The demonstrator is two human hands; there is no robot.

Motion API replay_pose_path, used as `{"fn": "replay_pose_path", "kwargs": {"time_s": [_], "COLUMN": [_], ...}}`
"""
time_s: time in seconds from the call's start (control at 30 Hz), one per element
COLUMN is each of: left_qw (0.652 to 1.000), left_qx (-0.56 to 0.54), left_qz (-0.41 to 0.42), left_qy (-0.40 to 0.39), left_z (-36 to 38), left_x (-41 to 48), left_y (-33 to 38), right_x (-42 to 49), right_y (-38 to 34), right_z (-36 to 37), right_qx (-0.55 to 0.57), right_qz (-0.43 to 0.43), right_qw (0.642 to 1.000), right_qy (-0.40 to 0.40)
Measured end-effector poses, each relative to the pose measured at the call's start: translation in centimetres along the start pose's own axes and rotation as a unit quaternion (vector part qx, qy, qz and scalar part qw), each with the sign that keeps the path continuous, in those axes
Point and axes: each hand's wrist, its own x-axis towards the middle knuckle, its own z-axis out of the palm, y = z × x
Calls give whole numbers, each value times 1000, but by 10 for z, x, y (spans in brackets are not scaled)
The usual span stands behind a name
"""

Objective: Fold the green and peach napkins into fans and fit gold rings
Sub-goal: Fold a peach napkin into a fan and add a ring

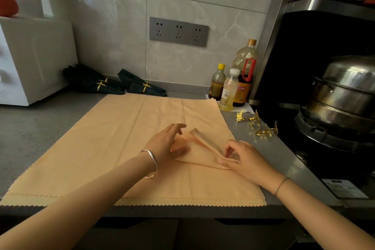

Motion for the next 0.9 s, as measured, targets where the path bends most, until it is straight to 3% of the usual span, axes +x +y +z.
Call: {"fn": "replay_pose_path", "kwargs": {"time_s": [0.07,0.27,0.5,0.73,0.9], "left_qw": [996,970,978,979,979], "left_qx": [72,181,113,70,64], "left_qz": [53,90,46,33,33], "left_qy": [-1,-137,-169,-188,-189], "left_z": [1,9,21,20,20], "left_x": [4,18,17,18,18], "left_y": [-2,-10,-19,-20,-20], "right_x": [1,7,7,2,16], "right_y": [-1,-2,-4,-30,-37], "right_z": [1,2,0,2,9], "right_qx": [13,-24,-38,-155,-189], "right_qz": [18,13,-15,-103,-115], "right_qw": [999,997,996,971,965], "right_qy": [-26,-75,-82,-148,-140]}}
